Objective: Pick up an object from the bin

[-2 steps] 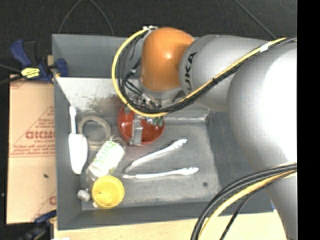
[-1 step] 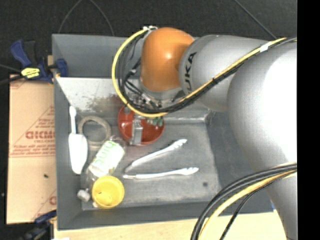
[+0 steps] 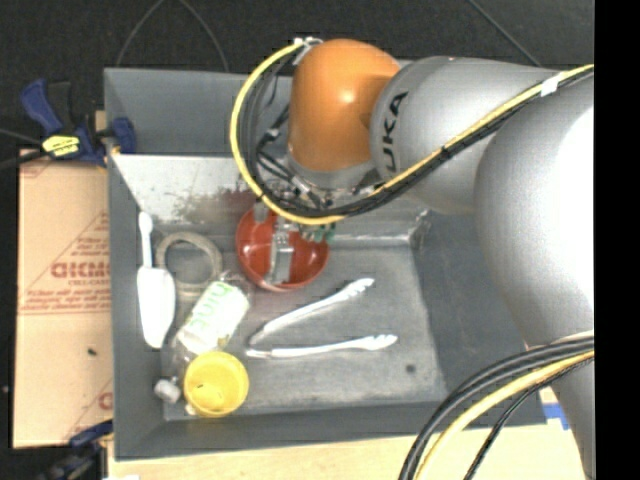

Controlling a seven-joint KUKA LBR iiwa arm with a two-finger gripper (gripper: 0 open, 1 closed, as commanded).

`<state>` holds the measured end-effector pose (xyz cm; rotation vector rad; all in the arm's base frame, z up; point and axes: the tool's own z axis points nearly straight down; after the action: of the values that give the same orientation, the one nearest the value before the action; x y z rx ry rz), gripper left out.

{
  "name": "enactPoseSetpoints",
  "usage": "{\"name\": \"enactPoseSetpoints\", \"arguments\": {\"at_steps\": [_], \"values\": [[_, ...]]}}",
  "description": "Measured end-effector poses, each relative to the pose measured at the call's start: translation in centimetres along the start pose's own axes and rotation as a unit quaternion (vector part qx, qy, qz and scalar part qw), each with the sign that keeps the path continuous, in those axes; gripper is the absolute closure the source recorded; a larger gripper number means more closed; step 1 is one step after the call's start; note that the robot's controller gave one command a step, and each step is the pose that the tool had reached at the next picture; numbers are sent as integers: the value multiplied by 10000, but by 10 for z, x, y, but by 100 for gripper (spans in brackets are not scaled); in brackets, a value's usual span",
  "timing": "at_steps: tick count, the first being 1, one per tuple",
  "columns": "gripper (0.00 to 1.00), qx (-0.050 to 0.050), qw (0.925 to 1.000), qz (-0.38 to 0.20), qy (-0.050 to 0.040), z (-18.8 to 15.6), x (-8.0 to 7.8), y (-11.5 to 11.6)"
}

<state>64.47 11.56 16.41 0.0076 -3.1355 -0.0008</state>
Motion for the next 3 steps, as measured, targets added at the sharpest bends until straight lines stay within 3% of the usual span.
{"name": "enactPoseSetpoints", "arguments": {"at_steps": [1, 2, 3], "values": [[0, 18, 9999, -145, 42, 87, -7, 28], [0, -9, 9999, -73, -79, -41, -8, 2], [0, -6, 9991, -431, -27, -161, 4, 65]]}}
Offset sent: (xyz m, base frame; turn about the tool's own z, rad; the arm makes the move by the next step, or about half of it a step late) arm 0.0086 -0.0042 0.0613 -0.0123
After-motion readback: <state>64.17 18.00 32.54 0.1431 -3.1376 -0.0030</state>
